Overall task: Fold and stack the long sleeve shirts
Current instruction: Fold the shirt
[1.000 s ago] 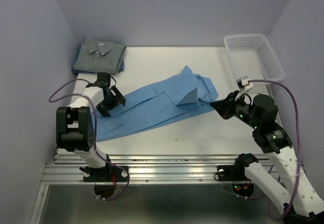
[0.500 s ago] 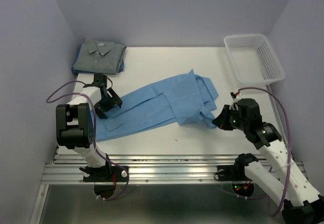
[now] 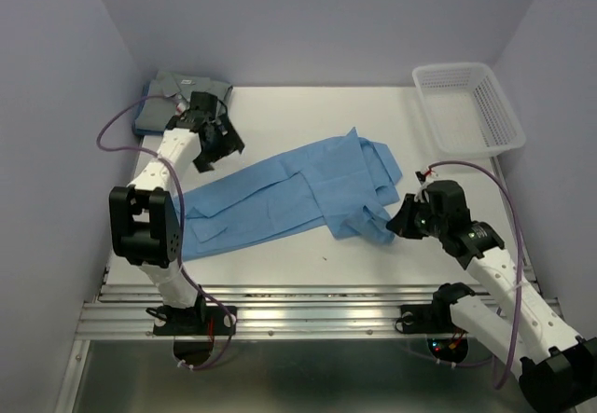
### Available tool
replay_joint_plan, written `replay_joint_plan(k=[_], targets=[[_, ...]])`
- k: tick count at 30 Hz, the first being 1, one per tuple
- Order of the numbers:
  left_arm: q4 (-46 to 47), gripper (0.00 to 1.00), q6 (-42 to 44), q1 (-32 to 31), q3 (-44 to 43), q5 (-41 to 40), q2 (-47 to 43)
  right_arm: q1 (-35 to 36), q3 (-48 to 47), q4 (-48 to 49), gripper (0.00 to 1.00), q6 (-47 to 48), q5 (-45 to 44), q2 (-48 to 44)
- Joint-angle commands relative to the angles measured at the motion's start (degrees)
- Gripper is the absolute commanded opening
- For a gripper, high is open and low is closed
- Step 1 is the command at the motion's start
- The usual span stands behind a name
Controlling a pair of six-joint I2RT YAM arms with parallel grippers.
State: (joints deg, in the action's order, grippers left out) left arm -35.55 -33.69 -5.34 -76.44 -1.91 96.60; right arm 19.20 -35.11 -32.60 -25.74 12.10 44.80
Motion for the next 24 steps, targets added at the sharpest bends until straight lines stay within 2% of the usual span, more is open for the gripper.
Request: replay_joint_plan(k=[1, 4, 6, 10, 11, 14, 18, 20, 24], targets=[[2.8, 0.99, 3.6, -9.5, -13.2, 8.3, 4.5, 0.0, 0.5, 4.5, 0.01, -0.1, 0.4, -1.6], [13.1, 0.99, 7.1, -18.0, -21.6, 22.7, 11.0, 0.0, 1.0, 5.5, 0.01, -0.5, 2.5, -1.0], [15.3, 0.99, 8.6, -21.4, -26.5, 31.7, 17.6, 0.0, 1.2, 5.6, 0.01, -0.7, 3.6, -0.7], [18.3, 0.99, 8.1, -28.4, -45.5, 38.6, 30.6, 0.0, 1.5, 5.1, 0.01, -1.1, 5.0, -1.9], [19.4, 0.99, 6.3, -29.6, -48.6, 40.1, 35.8, 0.0, 1.5, 4.7, 0.01, -1.2, 5.1, -3.0], [21.7, 0.99, 2.4, -30.1, -56.2, 42.6, 44.1, 0.0, 1.7, 4.0, 0.01, -1.2, 5.5, -5.3], [28.3, 0.99, -2.0, -30.0, -52.2, 39.8, 46.8, 0.0, 1.7, 1.6, 0.01, -0.9, 4.7, -9.3], [34.1, 0.99, -3.5, -29.9, -49.3, 40.8, 47.9, 0.0, 1.9, 1.5, 0.01, -1.2, 4.3, -11.2], [36.9, 0.99, -5.6, -30.0, -52.2, 43.4, 54.0, 0.0, 0.2, 2.5, 0.01, -2.8, 5.6, -12.8]])
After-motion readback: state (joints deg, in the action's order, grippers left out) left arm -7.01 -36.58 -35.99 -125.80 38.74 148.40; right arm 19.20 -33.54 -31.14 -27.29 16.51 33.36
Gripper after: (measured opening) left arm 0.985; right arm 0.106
